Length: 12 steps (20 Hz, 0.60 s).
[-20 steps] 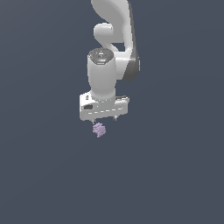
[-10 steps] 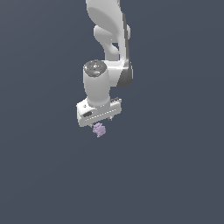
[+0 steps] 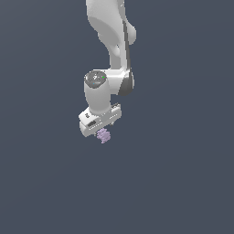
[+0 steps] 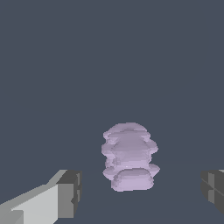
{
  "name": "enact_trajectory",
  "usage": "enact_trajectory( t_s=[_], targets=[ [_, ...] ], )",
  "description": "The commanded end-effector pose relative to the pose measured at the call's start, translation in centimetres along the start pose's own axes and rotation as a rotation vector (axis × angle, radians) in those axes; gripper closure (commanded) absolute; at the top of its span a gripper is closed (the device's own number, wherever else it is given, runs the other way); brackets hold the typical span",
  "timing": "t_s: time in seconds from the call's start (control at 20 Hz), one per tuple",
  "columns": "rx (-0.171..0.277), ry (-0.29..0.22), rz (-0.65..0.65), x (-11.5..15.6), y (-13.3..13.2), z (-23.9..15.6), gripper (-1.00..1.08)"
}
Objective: Pick up the object and move it to a goal position.
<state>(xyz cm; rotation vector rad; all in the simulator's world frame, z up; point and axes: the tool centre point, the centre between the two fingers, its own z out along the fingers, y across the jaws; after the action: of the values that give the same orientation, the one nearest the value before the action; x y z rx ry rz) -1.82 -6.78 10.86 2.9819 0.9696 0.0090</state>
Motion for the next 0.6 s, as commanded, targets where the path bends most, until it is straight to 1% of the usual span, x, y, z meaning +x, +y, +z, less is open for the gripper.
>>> enact_trajectory(
  t_s=[0.0, 0.25, 0.55],
  targets=[
    [0.003, -0.001, -0.031, -0.29, 0.03, 0.46, -0.92],
    [0.007, -0.003, -0.064, -0.62, 0.06, 0.97, -0.92],
    [0.007, -0.003, -0.066, -0.67, 0.07, 1.17, -0.92]
  ],
)
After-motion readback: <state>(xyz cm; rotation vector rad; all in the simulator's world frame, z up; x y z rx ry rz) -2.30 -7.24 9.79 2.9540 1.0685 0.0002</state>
